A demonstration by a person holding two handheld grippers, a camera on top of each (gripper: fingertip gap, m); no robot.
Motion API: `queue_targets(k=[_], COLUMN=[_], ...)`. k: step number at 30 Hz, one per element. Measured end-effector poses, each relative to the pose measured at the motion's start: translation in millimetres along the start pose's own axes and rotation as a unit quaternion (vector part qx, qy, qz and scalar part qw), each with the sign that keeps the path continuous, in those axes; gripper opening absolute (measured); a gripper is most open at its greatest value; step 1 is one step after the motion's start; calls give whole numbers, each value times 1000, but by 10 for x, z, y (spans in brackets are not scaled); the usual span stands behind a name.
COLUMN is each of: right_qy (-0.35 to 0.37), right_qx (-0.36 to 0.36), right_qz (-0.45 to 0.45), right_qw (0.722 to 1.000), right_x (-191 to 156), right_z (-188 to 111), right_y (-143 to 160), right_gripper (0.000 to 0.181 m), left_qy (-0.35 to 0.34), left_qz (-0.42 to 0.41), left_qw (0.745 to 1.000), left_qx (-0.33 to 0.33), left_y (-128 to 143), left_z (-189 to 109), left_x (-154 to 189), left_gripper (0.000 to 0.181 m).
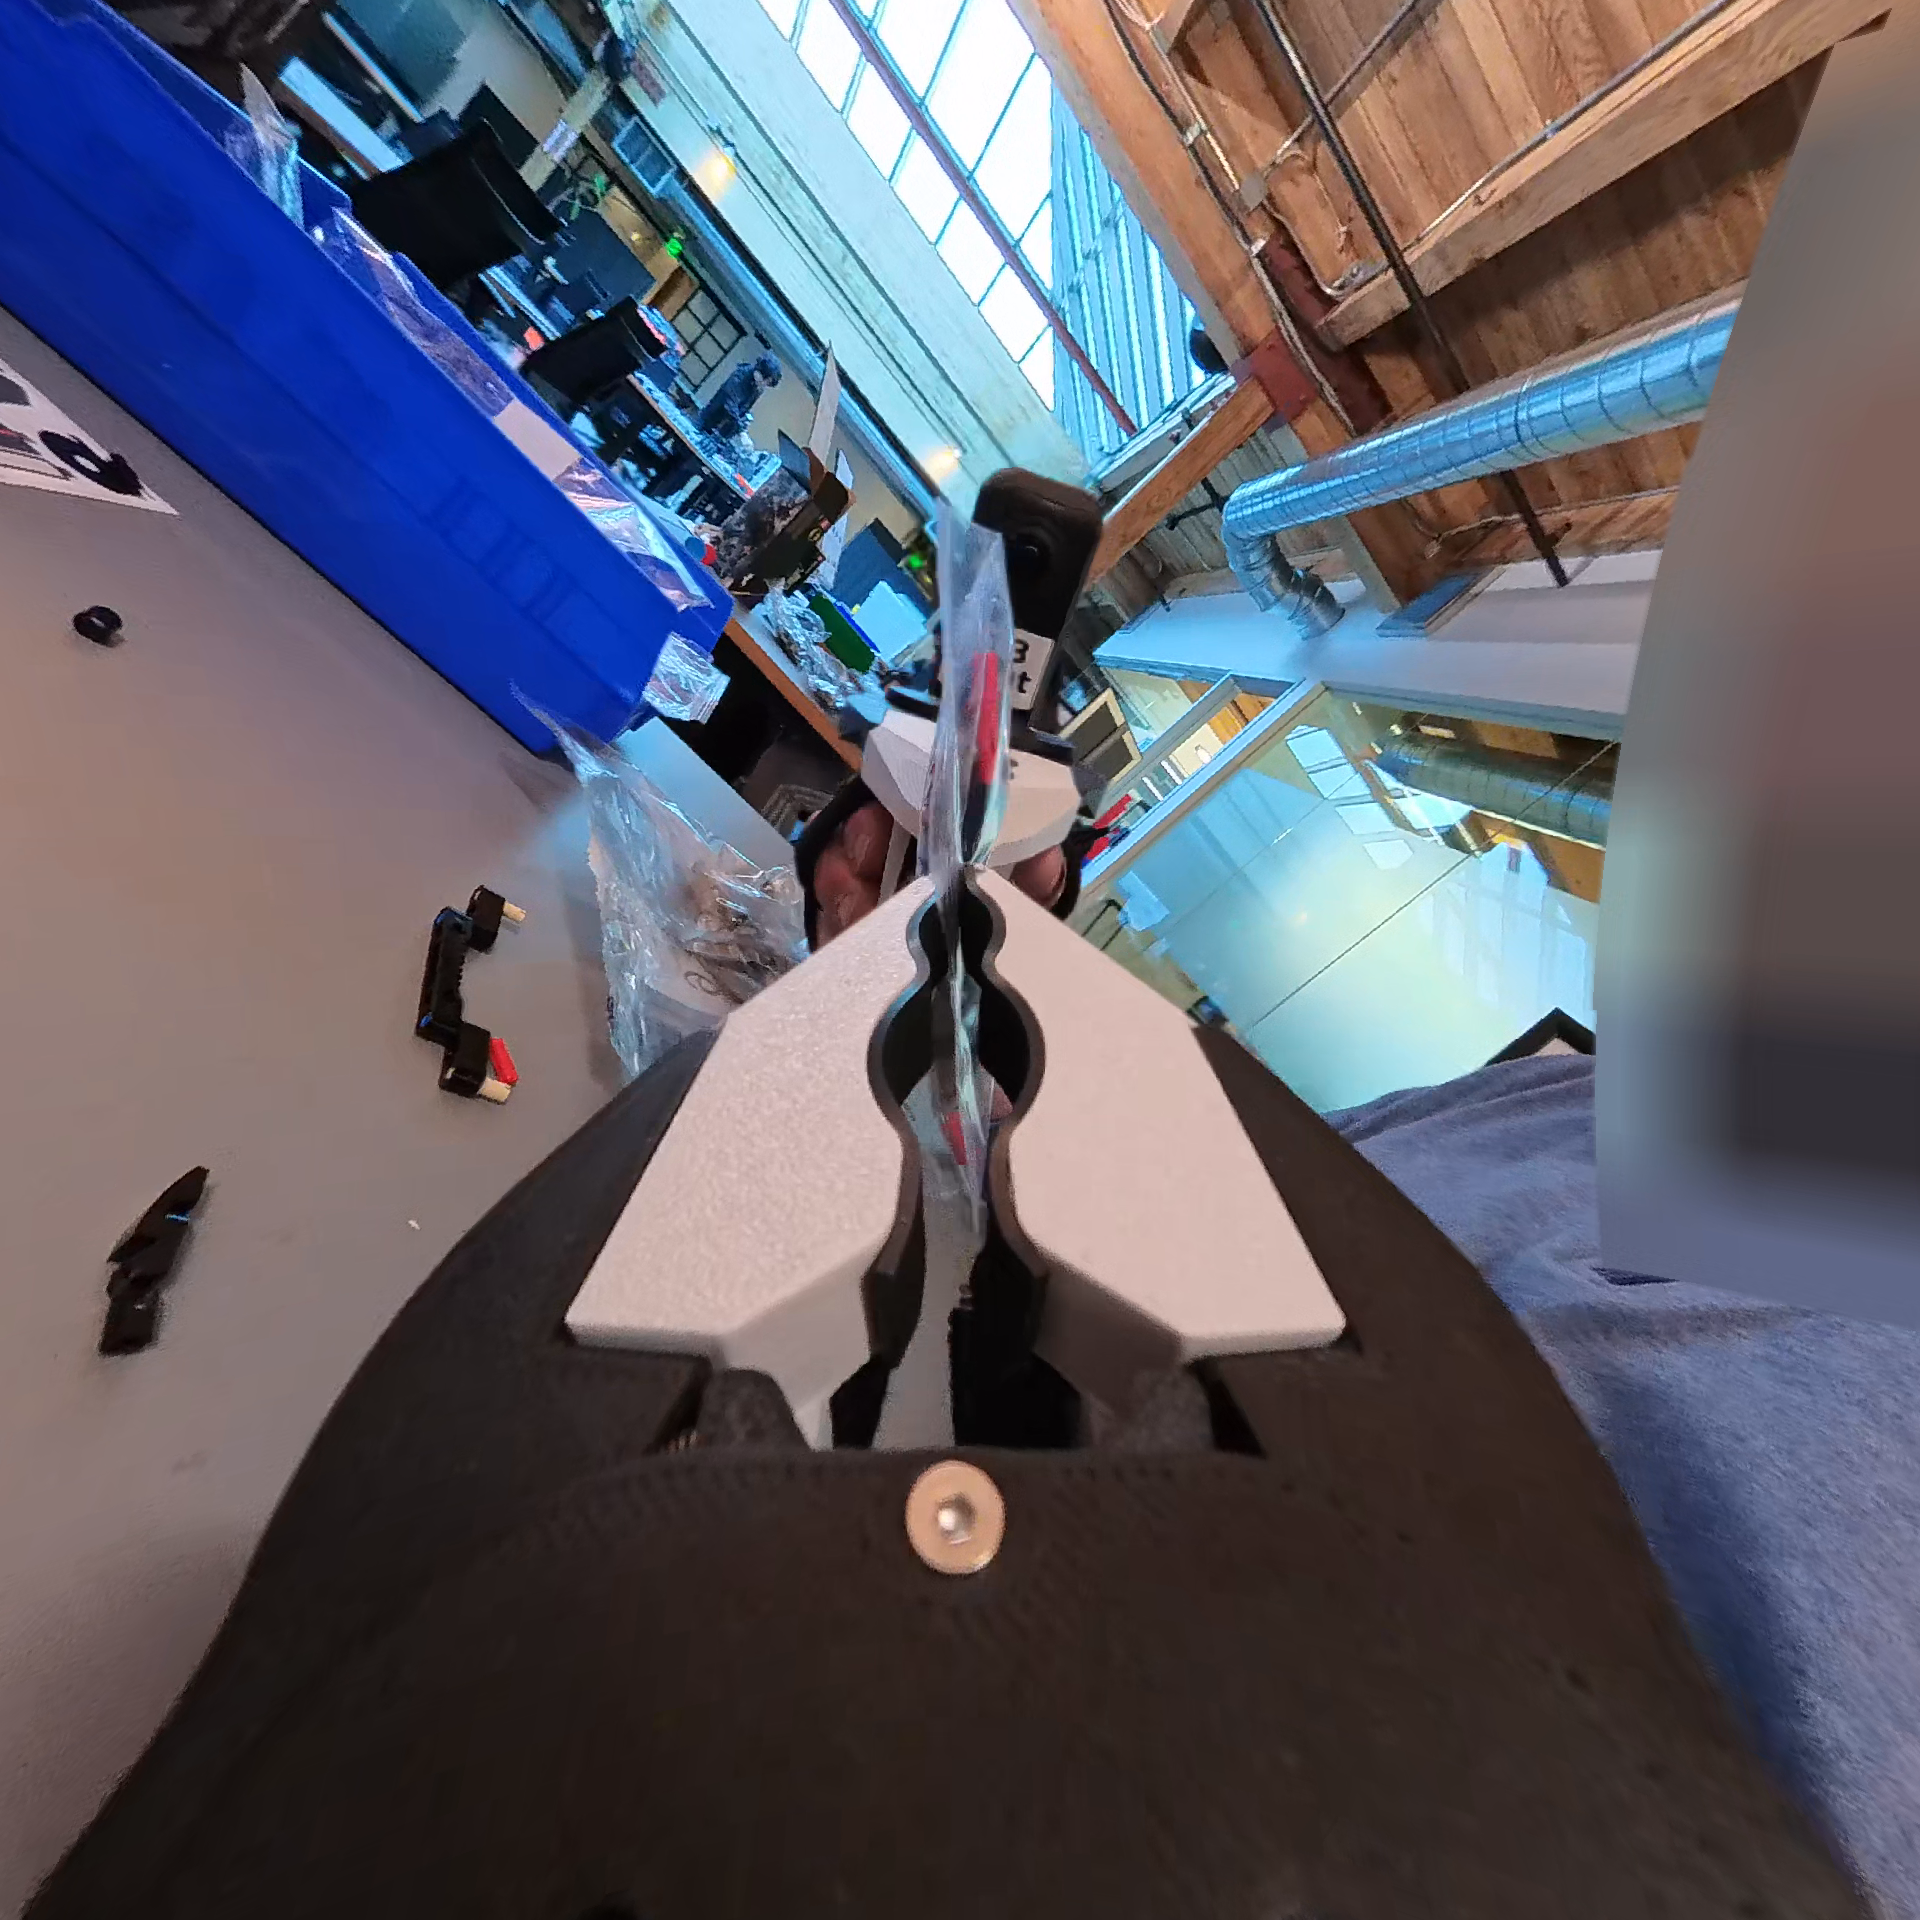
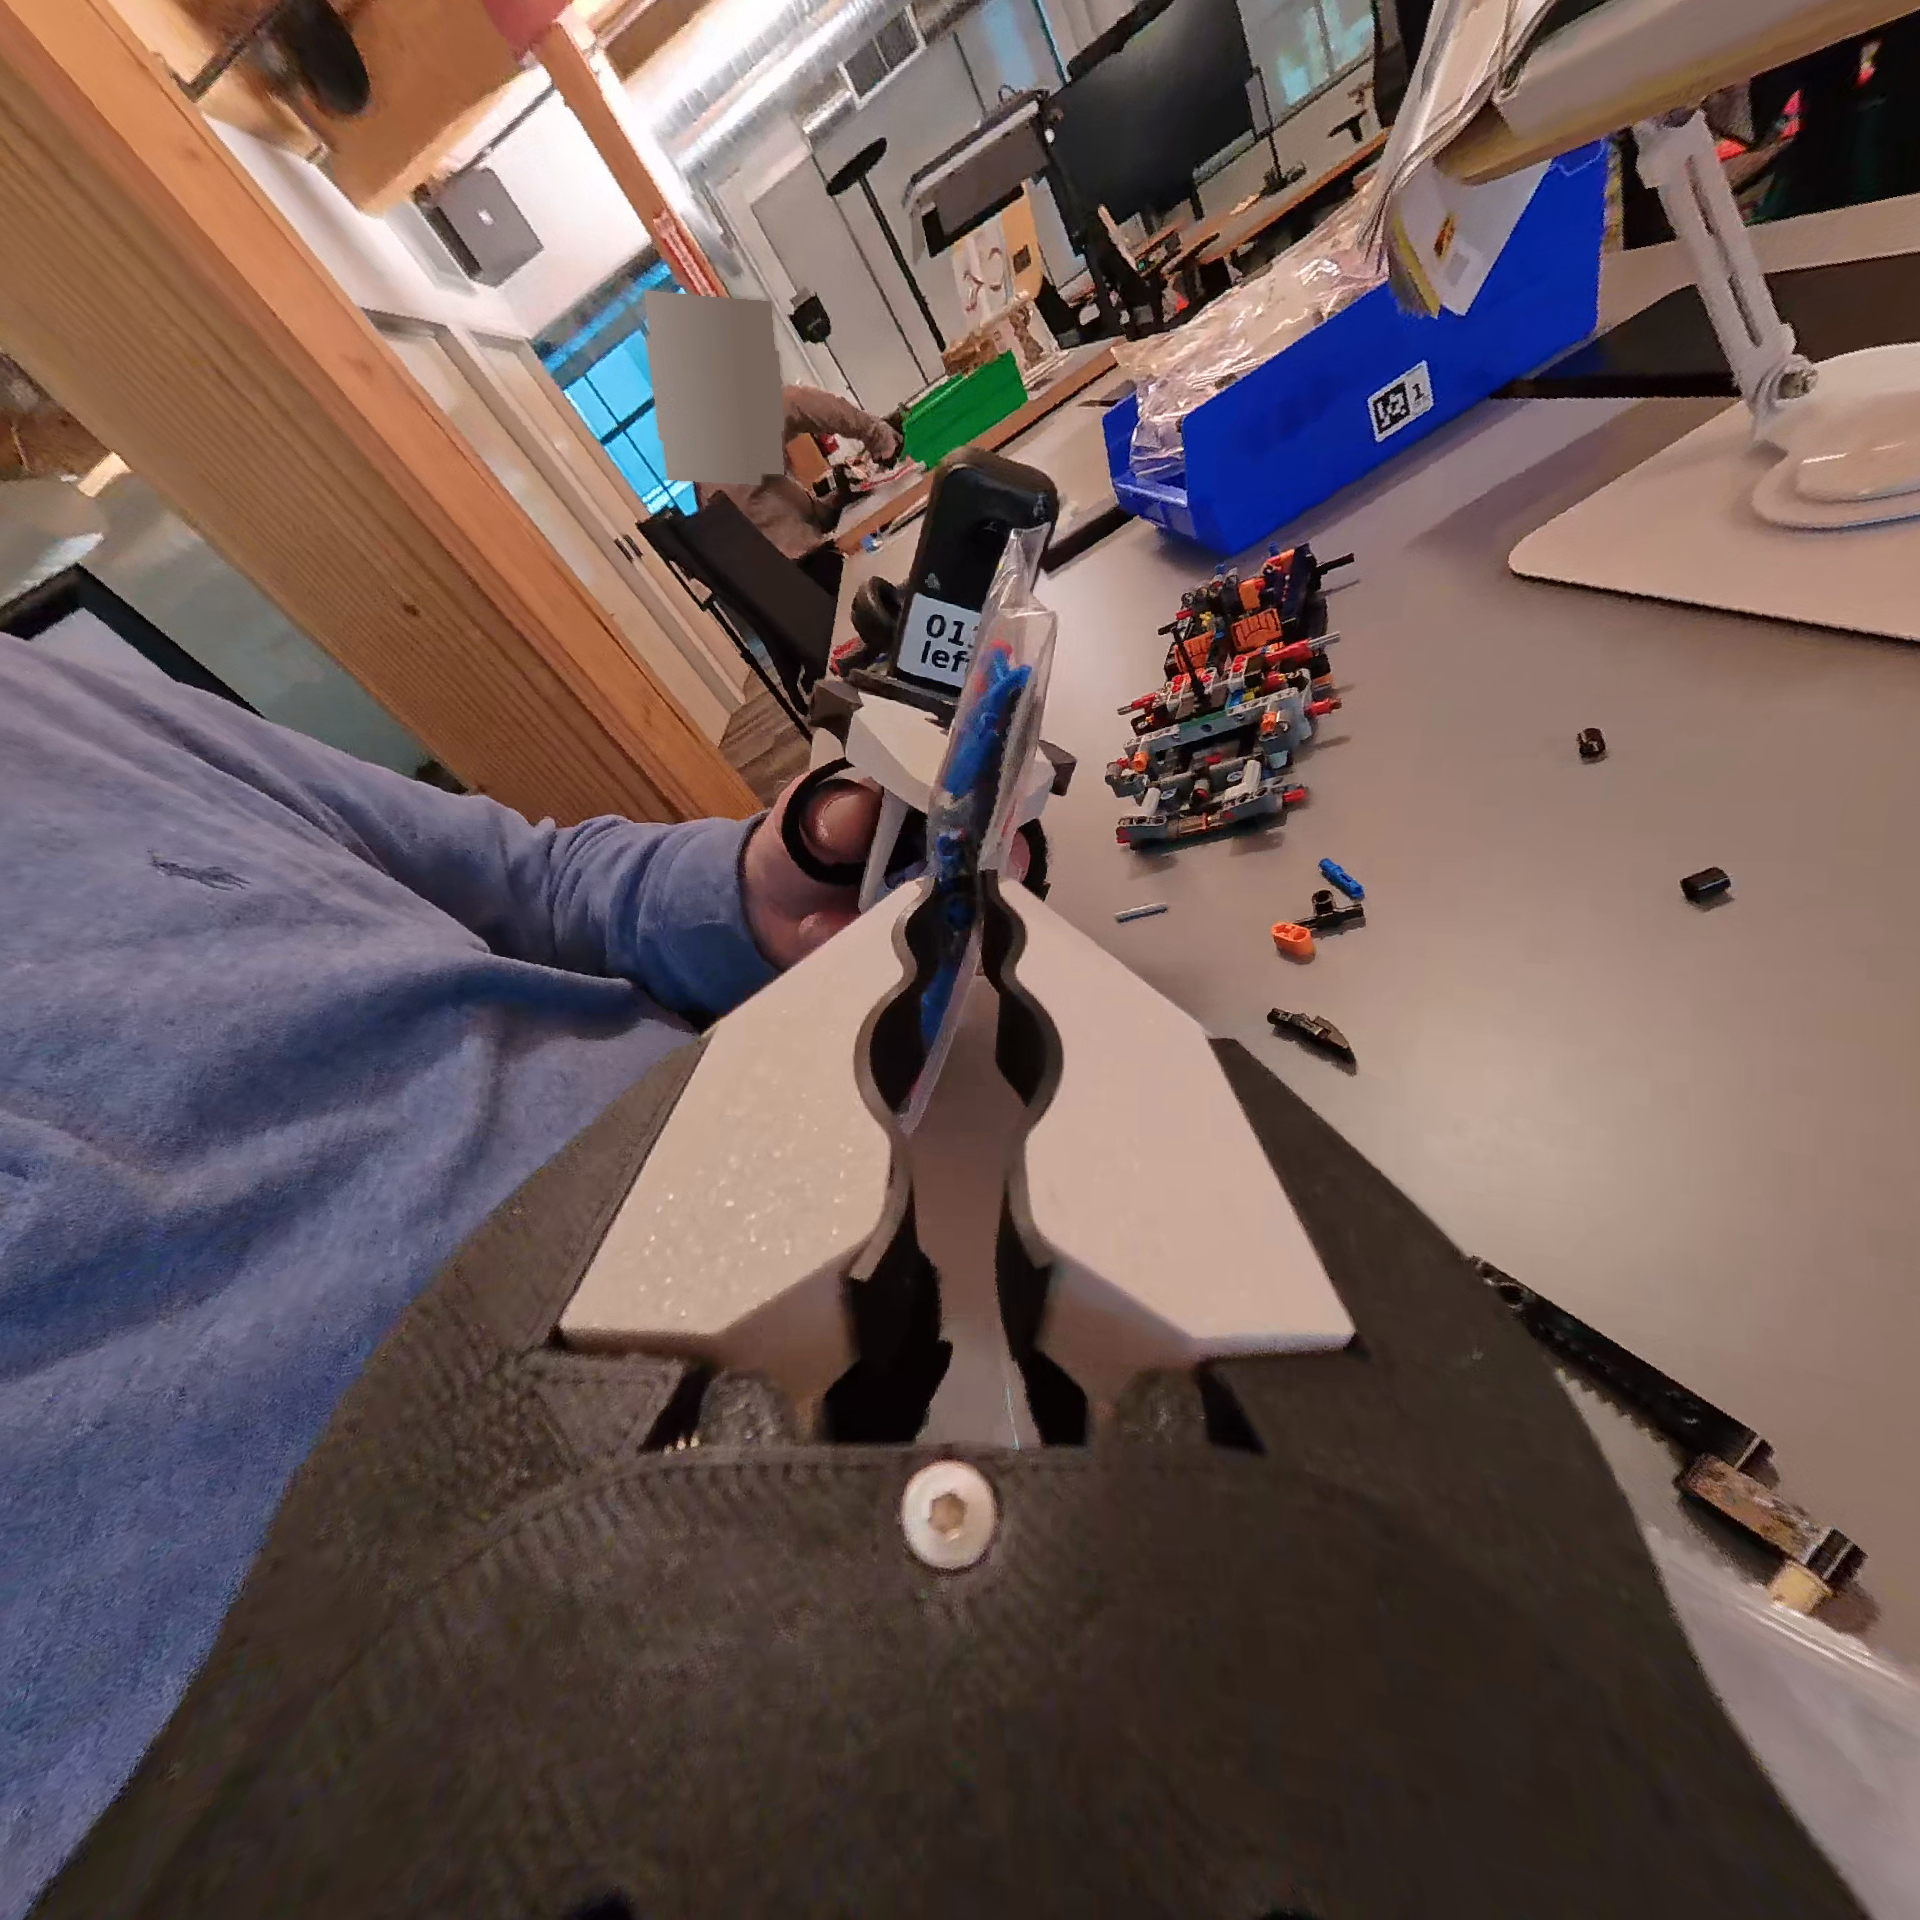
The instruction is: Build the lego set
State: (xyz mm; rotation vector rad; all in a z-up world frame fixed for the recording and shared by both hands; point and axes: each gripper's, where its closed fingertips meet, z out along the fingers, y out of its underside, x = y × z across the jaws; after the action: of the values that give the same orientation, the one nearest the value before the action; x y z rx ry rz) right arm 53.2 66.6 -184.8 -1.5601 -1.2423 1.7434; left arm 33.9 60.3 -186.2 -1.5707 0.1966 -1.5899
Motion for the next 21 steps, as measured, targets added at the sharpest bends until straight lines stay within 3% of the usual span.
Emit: queue_targets(k=[6,21], right_qy=[-12,-36], right_qx=[25,88], right_qz=[14,27], right_qw=[1000,995], right_x=[-28,-59], right_z=[-45,-153], right_y=[-105,-301], right_gripper=[4,4], left_qy=[6,14], left_qz=[36,77], left_qw=[998,996], left_qx=[-42,-41], left_y=[107,100], left_z=[24,84], left_x=[47,181], left_gripper=[18,7])
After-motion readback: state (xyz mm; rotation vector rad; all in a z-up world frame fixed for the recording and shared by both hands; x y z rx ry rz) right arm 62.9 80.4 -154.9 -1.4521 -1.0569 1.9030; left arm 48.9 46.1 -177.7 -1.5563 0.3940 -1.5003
